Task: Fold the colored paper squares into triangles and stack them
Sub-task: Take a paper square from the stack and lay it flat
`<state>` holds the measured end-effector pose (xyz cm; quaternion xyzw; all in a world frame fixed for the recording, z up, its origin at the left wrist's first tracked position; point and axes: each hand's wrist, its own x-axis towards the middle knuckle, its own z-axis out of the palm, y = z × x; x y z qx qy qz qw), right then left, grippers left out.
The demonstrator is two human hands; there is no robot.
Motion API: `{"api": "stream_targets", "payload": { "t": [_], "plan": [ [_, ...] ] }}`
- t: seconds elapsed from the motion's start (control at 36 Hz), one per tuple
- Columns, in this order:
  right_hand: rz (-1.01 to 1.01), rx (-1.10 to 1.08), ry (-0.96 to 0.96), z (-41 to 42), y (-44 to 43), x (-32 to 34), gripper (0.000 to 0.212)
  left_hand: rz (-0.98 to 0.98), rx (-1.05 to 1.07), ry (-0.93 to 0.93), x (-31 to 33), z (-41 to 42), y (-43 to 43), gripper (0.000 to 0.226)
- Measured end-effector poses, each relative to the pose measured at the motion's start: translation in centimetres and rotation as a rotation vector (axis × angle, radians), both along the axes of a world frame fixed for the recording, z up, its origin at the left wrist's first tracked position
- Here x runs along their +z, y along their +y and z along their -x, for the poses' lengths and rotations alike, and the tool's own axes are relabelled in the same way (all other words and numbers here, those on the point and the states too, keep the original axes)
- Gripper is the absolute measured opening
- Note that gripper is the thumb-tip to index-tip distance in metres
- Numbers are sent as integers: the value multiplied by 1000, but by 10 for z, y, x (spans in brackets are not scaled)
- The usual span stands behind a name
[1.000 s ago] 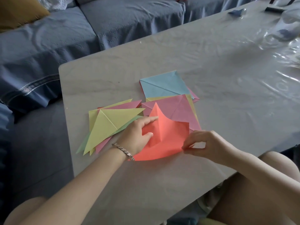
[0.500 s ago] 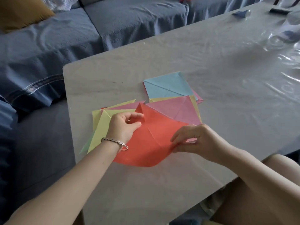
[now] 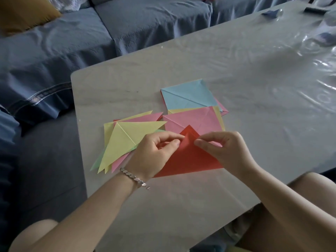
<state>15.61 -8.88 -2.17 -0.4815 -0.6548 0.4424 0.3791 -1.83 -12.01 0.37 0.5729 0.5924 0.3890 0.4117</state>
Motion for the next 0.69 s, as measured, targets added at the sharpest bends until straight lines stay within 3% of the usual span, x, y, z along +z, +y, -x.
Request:
{"api": "stream_targets", "payload": {
  "t": [0.08, 0.19, 0.36, 0.69],
  "plan": [
    [11, -102, 56, 4, -5, -4, 22, -43, 77, -40, 0, -3, -4, 25],
    [26, -172, 121, 8, -9, -4, 18, -78, 188, 81, -8, -9, -4, 34],
    [65, -252, 214, 11, -16, -1, 13, -159, 240, 153, -9, -18, -9, 20],
    [31, -212, 236, 11, -22, 4, 23, -338, 252, 206, -10, -18, -14, 14]
  ]
}}
